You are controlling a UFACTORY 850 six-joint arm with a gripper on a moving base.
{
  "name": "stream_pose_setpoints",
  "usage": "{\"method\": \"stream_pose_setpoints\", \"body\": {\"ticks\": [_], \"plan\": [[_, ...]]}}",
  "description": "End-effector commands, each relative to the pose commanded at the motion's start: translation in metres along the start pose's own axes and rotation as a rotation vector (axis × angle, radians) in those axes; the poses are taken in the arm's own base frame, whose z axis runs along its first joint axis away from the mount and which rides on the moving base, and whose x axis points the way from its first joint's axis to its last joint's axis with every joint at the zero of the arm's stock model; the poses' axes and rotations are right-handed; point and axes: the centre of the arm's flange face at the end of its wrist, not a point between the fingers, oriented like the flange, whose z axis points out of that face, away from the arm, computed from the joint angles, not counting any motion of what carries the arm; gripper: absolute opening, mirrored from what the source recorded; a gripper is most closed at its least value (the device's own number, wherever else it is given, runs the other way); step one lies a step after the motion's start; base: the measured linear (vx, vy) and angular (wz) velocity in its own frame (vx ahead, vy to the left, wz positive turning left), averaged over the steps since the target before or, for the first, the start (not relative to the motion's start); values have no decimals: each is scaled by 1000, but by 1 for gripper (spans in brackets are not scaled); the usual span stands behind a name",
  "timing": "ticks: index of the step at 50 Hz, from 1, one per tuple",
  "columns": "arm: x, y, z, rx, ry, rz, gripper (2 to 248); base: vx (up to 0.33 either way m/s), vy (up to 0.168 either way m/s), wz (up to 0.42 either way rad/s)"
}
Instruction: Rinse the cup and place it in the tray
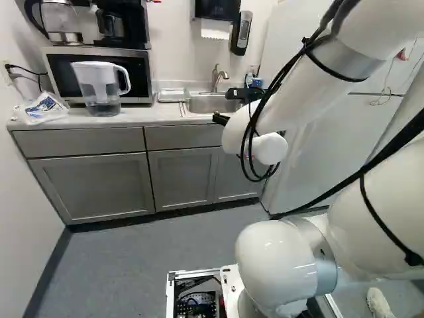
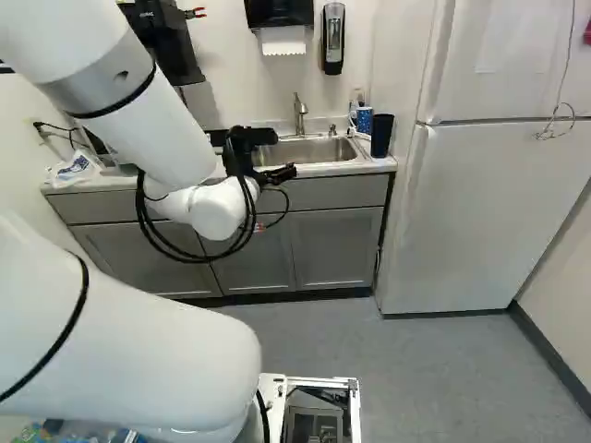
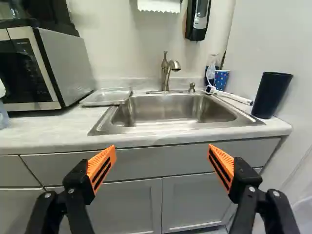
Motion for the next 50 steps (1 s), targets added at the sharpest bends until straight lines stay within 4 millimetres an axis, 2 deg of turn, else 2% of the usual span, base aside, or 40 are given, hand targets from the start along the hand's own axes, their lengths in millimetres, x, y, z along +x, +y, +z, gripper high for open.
{"method": "stream_pose_setpoints", "body": {"ticks": [50], "plan": [[51,0,20,0,69,0,247,0,0,0]]}}
